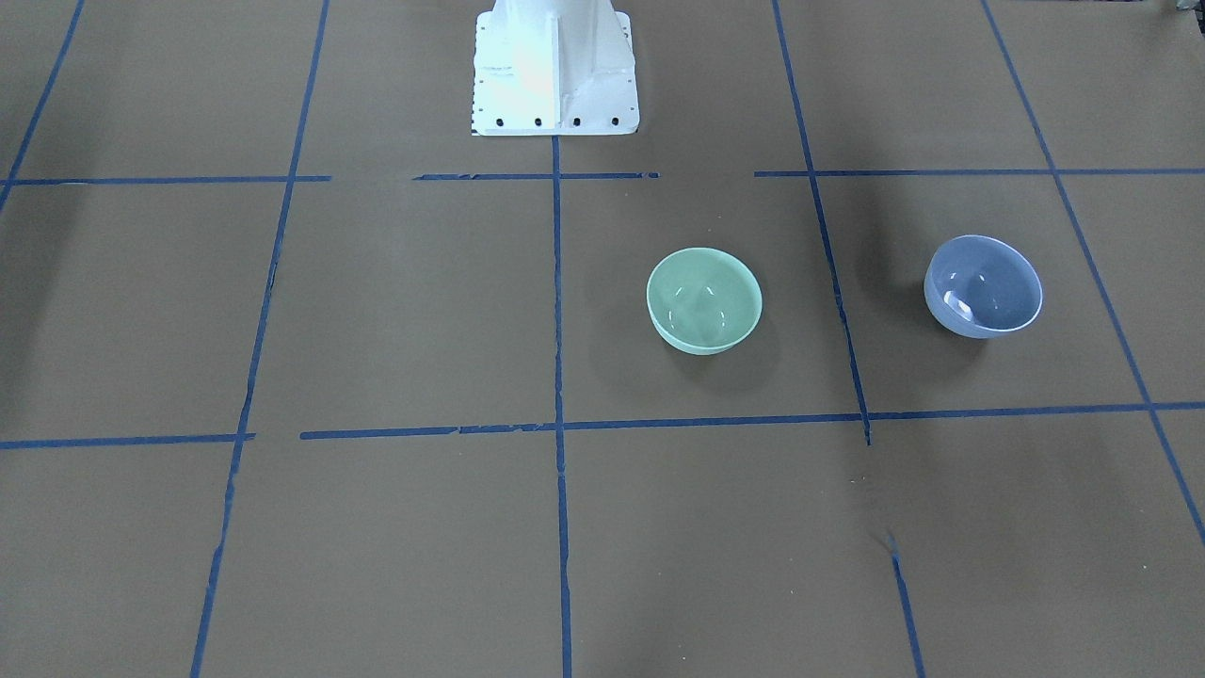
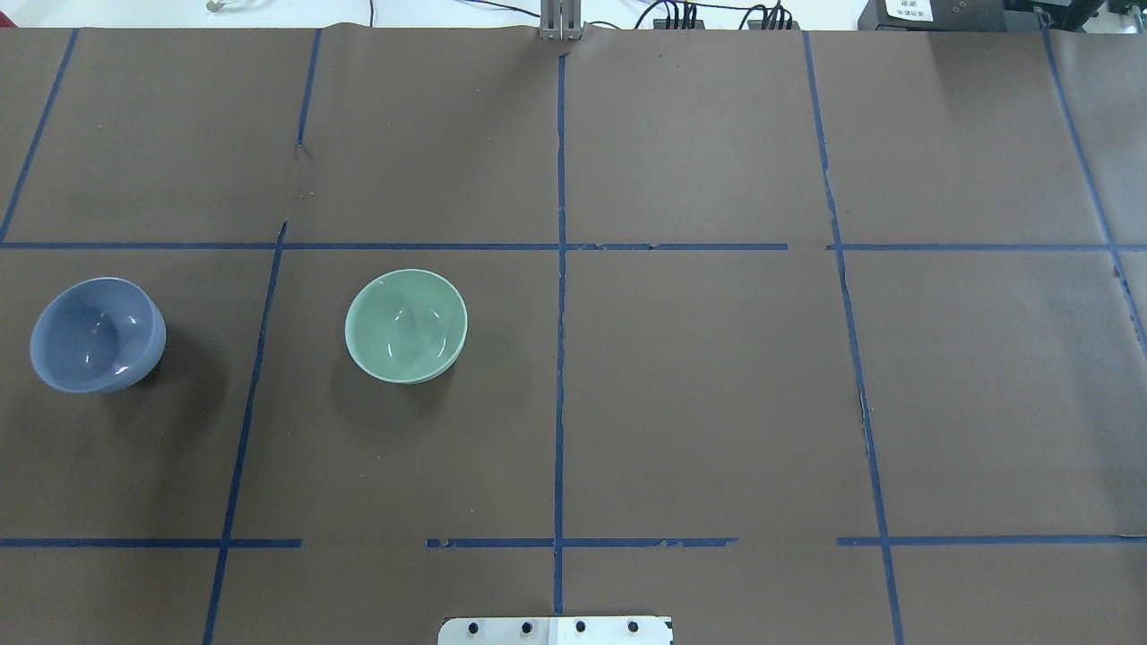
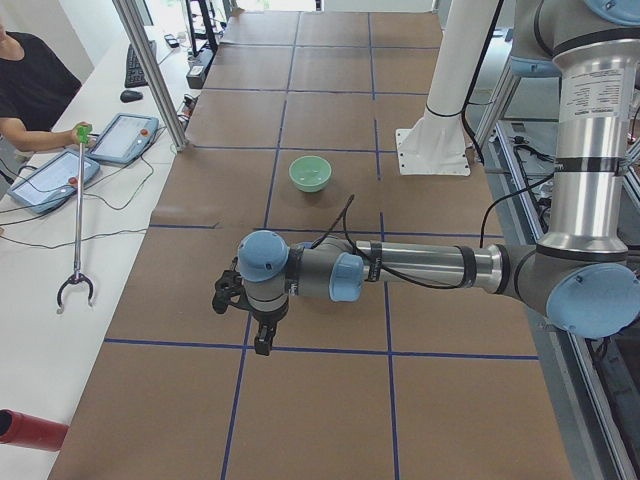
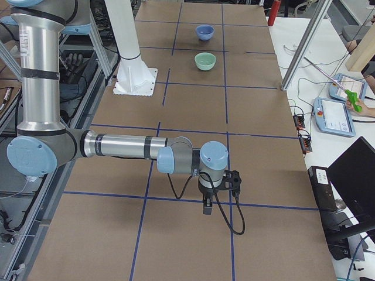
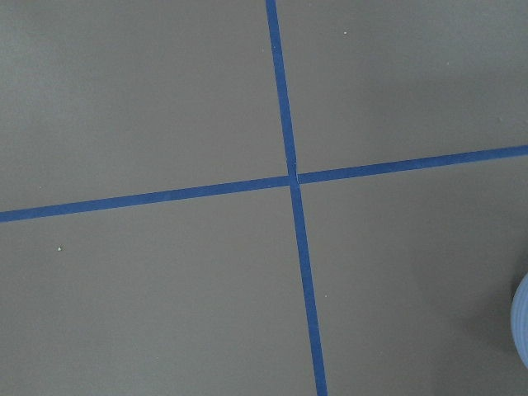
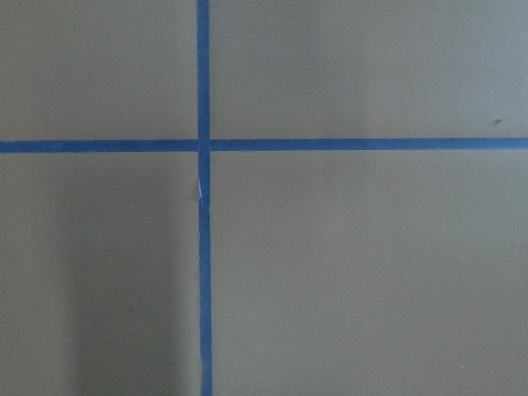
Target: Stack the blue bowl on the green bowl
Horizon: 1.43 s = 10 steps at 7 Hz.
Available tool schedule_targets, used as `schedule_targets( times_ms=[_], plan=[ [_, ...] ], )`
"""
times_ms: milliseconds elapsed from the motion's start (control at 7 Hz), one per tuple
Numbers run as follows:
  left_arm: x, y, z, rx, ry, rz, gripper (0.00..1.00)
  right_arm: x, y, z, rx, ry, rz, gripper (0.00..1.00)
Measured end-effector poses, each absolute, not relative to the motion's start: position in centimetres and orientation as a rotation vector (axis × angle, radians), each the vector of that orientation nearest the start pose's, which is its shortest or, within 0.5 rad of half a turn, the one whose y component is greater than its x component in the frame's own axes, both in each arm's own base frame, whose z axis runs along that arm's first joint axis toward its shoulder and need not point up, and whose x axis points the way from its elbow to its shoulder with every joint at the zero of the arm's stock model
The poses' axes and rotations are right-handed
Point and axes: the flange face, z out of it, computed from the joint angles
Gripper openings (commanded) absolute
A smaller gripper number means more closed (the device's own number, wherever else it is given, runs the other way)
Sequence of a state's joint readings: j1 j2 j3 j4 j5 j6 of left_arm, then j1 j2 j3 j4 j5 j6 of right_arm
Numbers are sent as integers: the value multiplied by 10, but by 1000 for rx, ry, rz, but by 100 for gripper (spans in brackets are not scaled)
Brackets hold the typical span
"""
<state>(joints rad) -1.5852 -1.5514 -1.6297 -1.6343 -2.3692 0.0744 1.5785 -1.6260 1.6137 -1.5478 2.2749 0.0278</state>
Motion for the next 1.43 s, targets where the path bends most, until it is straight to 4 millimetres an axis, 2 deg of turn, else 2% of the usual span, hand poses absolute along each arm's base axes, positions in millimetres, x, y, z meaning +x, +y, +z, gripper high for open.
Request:
schedule_targets(
  times_ms=[571,714,857,1000,1143,1286,1429],
  plan=[
    [-67,-492,625,187,787,130,100,72,-469,667,3,-704,30,100],
    [-64,-494,622,191,788,134,100,72,-469,667,3,-704,31,100],
    [-50,-498,606,194,790,133,100,72,-469,666,3,-704,31,100],
    [-18,-500,577,186,800,121,100,72,-469,667,3,-704,31,100],
    [22,-498,550,152,819,92,100,72,-469,667,3,-704,30,100],
    [58,-493,538,122,823,56,100,72,-469,666,3,-704,30,100],
    [86,-483,542,125,818,28,100,72,-469,667,3,-704,30,100]
  ],
)
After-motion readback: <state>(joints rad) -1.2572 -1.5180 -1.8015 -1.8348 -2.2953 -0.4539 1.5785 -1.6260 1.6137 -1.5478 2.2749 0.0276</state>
